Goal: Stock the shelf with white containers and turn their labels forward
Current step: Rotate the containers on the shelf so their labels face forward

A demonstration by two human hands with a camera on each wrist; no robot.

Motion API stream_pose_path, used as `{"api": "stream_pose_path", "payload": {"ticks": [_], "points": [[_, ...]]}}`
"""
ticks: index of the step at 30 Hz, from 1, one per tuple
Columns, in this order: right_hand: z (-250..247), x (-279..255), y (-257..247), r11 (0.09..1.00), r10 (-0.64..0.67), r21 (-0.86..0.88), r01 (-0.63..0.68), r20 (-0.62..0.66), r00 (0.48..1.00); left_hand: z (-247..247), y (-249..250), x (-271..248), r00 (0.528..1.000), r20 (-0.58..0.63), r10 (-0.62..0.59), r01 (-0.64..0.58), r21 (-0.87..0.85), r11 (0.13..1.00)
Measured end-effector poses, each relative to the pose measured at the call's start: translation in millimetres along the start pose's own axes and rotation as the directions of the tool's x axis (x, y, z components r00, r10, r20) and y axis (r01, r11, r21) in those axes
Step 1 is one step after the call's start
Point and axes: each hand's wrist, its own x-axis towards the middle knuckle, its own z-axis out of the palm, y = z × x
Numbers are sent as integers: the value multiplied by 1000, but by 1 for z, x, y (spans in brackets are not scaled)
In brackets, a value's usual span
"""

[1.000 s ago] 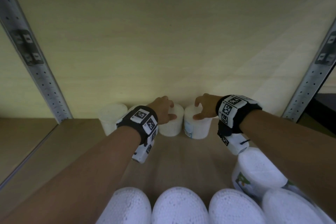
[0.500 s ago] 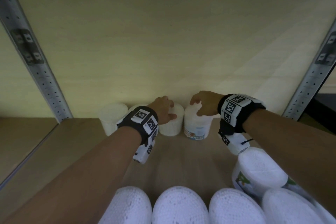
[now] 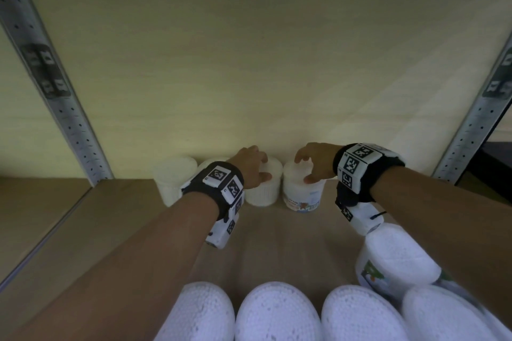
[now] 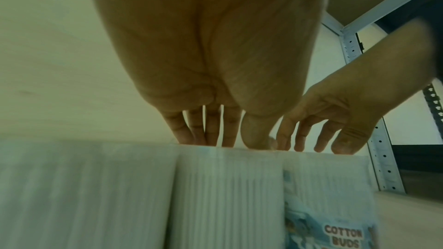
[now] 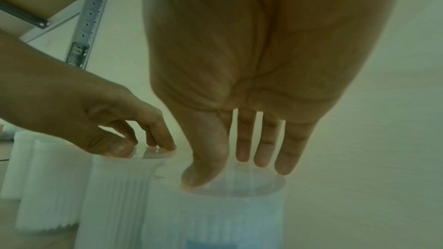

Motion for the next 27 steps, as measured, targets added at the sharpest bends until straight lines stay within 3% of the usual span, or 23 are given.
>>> {"api": "stream_pose_path", "payload": {"ticks": [8, 14, 27], "points": [[-3, 1, 0, 997, -30, 77, 32, -29, 999, 2, -1, 0, 1000, -11, -1, 1, -11, 1000], [4, 5, -1, 999, 22, 26, -21, -49, 999, 2, 0, 0, 1000, -21, 2, -2, -19, 1000], [3, 0, 2, 998, -67, -26, 65, -89, 994, 3, -1, 1, 1000, -20, 1, -1, 2, 1000]]}}
